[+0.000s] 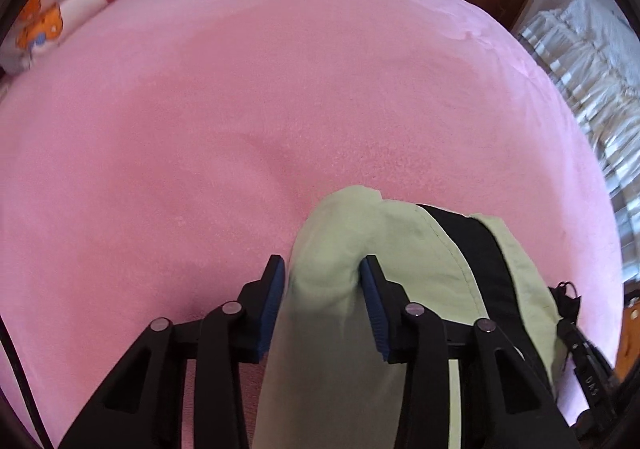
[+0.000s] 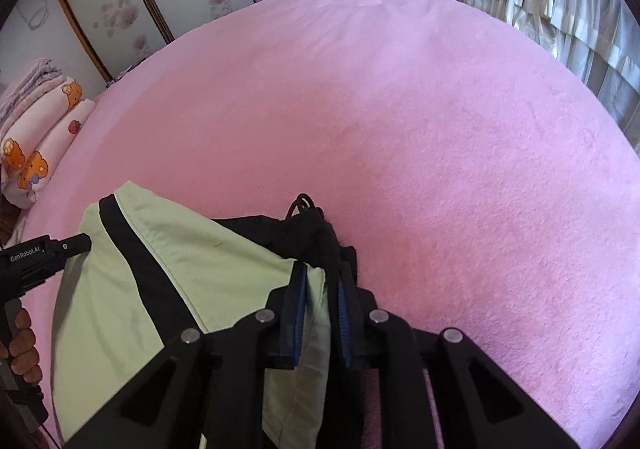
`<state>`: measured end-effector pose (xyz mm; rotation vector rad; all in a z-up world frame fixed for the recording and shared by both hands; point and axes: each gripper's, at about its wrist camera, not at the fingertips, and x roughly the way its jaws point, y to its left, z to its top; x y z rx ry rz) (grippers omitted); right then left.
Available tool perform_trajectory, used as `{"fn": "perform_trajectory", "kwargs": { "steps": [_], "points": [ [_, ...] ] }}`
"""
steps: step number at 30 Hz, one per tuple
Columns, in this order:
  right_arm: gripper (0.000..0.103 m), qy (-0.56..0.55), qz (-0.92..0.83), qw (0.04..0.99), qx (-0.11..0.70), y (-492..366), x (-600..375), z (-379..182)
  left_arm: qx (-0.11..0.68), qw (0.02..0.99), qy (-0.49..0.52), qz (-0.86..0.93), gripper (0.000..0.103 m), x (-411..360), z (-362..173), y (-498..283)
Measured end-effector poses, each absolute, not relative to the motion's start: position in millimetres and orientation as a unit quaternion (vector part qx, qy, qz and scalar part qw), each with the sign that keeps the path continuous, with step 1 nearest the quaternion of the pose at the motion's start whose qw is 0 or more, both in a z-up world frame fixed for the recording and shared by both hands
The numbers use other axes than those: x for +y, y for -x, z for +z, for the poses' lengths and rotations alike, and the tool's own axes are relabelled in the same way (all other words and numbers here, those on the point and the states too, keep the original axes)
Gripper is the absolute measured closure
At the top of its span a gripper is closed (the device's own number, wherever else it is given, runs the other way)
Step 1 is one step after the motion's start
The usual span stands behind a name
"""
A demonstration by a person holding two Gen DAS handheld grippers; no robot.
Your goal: Fold large clothes
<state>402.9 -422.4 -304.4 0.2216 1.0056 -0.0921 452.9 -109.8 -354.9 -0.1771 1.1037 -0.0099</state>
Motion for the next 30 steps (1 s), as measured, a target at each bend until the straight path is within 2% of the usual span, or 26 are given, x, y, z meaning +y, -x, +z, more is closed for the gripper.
{"fn": "perform_trajectory", "kwargs": {
  "steps": [4,5,6,8,12,16,20,23,26,30],
  "points": [
    [0.09,-0.105,-0.059,0.867,0.484,-403,-420,-297,0.53,0.844,0.082,-0.013,0.08,-106,-346,-456],
    [0.09,-0.109,-0.061,0.866,0.484,-403,-421,-295,0.531,0.844,0.081,-0.014,0.091,-106,-344,-458],
    [0.09,-0.11,-0.063,0.865,0.486,-402,-422,-292,0.531,0.844,0.073,-0.008,0.094,-105,-340,-458],
    [0.09,-0.102,-0.075,0.865,0.486,-400,-423,-284,0.527,0.849,0.046,0.009,0.098,-102,-330,-458],
    [0.091,-0.04,-0.137,0.873,0.465,-394,-424,-257,0.525,0.848,0.071,-0.003,0.098,-89,-307,-449],
    [0.091,-0.084,-0.104,0.877,0.462,-382,-434,-233,0.512,0.852,0.099,-0.041,0.098,-94,-284,-430],
    [0.091,-0.142,-0.008,0.874,0.464,-370,-418,-221,0.531,0.836,0.115,-0.077,0.097,-112,-286,-412],
    [0.091,-0.195,0.07,0.855,0.476,-368,-395,-232,0.559,0.818,0.1,-0.095,0.097,-129,-304,-402],
    [0.092,-0.186,0.121,0.841,0.494,-367,-359,-252,0.583,0.803,0.076,-0.1,0.097,-142,-325,-399],
    [0.095,-0.19,0.17,0.806,0.534,-366,-321,-290,0.575,0.81,0.048,-0.101,0.097,-146,-333,-394]
  ]
}}
